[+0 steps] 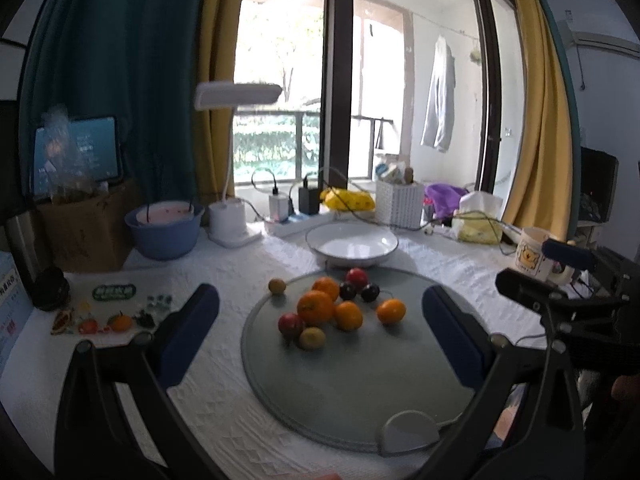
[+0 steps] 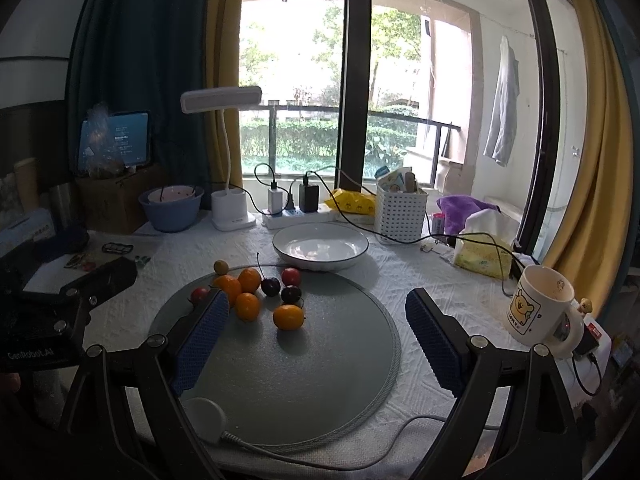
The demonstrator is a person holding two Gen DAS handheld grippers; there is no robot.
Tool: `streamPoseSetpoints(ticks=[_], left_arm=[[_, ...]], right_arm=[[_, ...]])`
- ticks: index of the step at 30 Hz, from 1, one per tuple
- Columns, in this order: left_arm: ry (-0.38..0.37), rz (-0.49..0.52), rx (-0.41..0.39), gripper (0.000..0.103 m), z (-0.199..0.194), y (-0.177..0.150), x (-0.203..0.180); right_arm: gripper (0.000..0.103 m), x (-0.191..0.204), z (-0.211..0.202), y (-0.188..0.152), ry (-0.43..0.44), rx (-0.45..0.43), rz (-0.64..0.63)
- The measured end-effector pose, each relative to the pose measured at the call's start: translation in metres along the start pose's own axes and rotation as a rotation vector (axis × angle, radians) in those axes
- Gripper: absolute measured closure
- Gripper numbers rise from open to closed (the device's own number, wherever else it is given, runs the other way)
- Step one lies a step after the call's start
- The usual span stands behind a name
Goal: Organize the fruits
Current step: 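Move the right gripper to a large orange while the left gripper approaches a small yellow fruit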
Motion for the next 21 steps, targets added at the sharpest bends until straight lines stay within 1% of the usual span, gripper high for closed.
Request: streamPoseSetpoints(ticks=[6,11,13,15,17,20,21], left_arm=[[0.001,-0.018,0.091,0.001,0.030,-0.018,0.009],[0.001,-0.026,0.194,0.003,0.060,-0.035,0.017],[-0.004,-0.031,0.226,0.011,0.069,-0.038,0.020],[-0.010,-0.041,0.264,0.012,0.080,-0.043,0.023],[-0.015,-0.051,0.298,0.013,0.090,-0.048,0.026],[-0.031,-0.064,0.353,0.015,0.105,-0.054,0.028],[-0.039,-0.071,0.377,0.022,0.111,-0.057,0.029]], right_arm=[[0.011,0.003,0.029,-0.009,0.002,0.065,-0.007],[0.011,0.005,0.054,-0.016,0.022,0.131,0.002],[0.012,0.005,0.064,-0.018,0.032,0.160,0.007],[0.013,0.006,0.073,-0.020,0.042,0.183,0.009],[0.018,0.007,0.083,-0.023,0.048,0.208,0.011],[0.020,0.008,0.098,-0.027,0.065,0.251,0.012],[0.022,0.009,0.102,-0.029,0.076,0.265,0.014]])
Point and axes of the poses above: each gripper's, at about its wrist camera, not at the fingertips, and z roughly the way its jaws point, x to its left, y to its top, the point moved 6 cm from there along z, roughly the way its jaws point, and after that the axes turned 11 degrees about -y, right-handed, at the moved point
